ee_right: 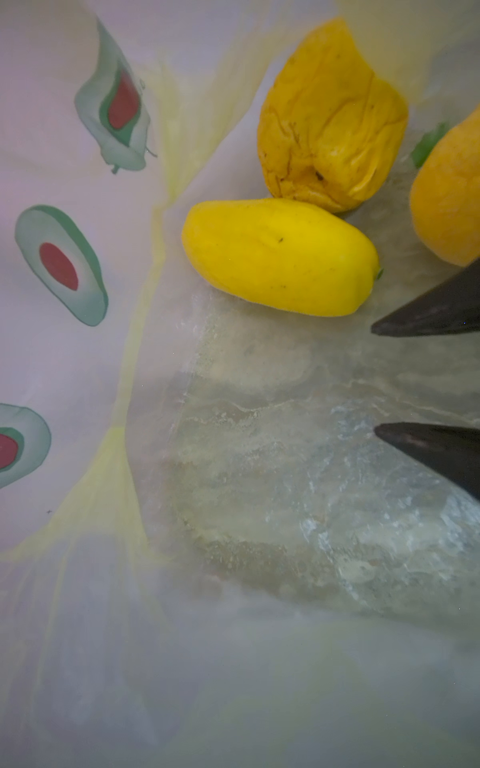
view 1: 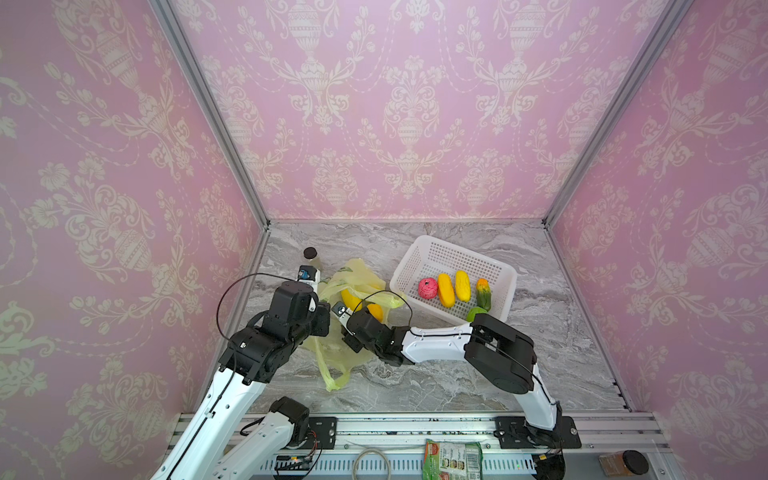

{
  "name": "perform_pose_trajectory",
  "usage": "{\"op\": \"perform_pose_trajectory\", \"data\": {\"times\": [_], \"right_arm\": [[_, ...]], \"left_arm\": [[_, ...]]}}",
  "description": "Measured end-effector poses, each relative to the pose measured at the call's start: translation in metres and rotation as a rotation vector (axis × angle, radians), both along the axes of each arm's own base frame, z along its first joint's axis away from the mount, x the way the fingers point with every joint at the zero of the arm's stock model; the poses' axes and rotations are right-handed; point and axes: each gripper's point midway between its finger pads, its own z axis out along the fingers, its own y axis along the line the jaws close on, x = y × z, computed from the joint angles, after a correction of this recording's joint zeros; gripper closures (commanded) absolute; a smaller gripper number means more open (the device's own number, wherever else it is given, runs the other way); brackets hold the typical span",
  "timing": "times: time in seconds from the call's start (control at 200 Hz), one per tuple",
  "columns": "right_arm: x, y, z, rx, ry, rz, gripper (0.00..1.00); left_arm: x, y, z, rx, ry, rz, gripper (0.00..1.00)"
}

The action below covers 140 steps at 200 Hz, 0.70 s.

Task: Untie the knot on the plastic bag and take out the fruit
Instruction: 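Withdraw the right gripper from the basket back toward the bag, then lower the right gripper into the bag and close on a long yellow fruit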

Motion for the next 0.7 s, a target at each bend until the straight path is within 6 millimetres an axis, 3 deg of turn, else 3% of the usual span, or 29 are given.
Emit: {"op": "perform_pose_trajectory", "data": {"times": [0.115, 0.37, 0.701], "right_arm": [[0.014, -0.006, -0.004, -0.008, -0.027, -0.081, 0.52], [0.054, -0.018, 0.002, 0.009, -0.056, -0.276, 0.3], [0.086, -0.003, -0.003, 0.027, -0.03, -0.364, 0.32]], "left_arm": [[0.0, 0.0, 0.0, 0.0, 0.0, 0.0, 1.0], [-0.001, 0.0, 0.002, -0.004, -0.008, 0.0, 1.0], [-0.001, 0.001, 0.002, -0.004, -0.01, -0.001, 1.0]]}}
